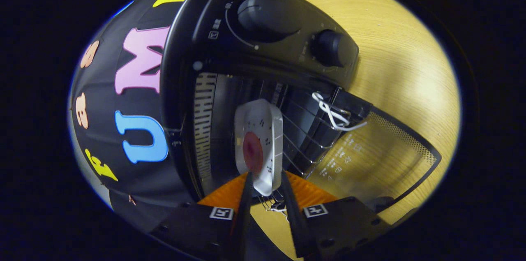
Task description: Open the toaster oven, put the food inside, and close the toaster oven door.
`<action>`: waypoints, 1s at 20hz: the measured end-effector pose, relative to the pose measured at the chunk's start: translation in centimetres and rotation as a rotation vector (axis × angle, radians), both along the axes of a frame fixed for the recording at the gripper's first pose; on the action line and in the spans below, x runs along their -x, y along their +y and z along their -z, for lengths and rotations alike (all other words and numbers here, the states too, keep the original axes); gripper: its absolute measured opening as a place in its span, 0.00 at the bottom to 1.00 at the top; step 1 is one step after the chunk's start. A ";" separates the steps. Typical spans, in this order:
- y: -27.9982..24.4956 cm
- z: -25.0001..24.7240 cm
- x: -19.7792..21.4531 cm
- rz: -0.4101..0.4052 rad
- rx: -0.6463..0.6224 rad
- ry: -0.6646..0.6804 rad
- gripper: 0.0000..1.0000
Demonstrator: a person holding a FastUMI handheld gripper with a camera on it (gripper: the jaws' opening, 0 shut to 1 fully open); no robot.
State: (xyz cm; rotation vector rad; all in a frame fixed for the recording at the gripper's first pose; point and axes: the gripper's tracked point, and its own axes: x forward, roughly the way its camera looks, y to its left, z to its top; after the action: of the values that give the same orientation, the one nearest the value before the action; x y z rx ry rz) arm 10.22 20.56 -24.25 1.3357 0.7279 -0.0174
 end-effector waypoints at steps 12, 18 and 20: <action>-2.1 -1.4 10.7 -0.339 0.410 -0.103 0.98; -3.7 0.3 15.5 -0.541 0.768 -0.142 0.99; -3.4 1.1 16.5 -0.582 0.836 -0.144 0.99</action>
State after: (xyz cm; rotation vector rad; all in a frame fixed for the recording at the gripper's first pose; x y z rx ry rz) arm -6.31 17.16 -25.30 0.3029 0.8340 0.2164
